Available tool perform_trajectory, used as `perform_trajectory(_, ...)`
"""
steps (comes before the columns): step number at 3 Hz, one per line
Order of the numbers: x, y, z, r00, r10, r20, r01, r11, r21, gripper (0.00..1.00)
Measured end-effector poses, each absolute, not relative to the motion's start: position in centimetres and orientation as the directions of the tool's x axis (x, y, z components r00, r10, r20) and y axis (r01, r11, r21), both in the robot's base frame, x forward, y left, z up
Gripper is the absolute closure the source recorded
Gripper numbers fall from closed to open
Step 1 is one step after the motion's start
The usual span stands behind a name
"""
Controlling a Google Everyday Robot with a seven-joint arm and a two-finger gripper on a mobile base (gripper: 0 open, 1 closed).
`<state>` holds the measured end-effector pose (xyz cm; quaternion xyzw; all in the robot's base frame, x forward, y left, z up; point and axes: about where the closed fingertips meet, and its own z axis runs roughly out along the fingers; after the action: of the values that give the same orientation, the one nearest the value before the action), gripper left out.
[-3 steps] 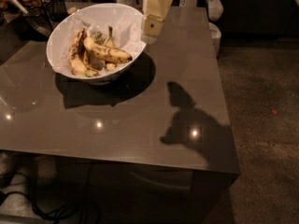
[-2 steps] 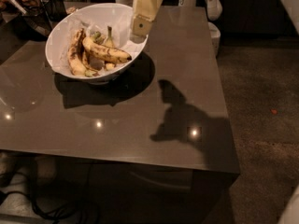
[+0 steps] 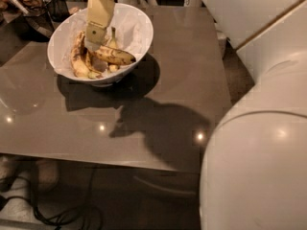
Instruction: Pick banana from white bowl
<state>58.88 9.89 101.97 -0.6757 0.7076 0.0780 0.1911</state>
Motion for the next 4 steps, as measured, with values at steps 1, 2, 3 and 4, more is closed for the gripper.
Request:
perform_trajectory(1,59.1,11.4,102.4,0.007,-0.909,-0.416,-0.985,0.065,-0.160,0.00)
perform_trajectory(2,60.8,10.9,101.3,-0.088,-0.895,-0.438,-0.984,0.146,-0.101,0.00)
perform_trajectory(3,62.5,10.8,100.0,-0.191,-0.883,-0.428,-0.970,0.236,-0.053,0.00)
perform_trajectory(4,63.7,10.7,98.8,-0.264,-0.872,-0.412,-0.954,0.298,-0.020,0.18)
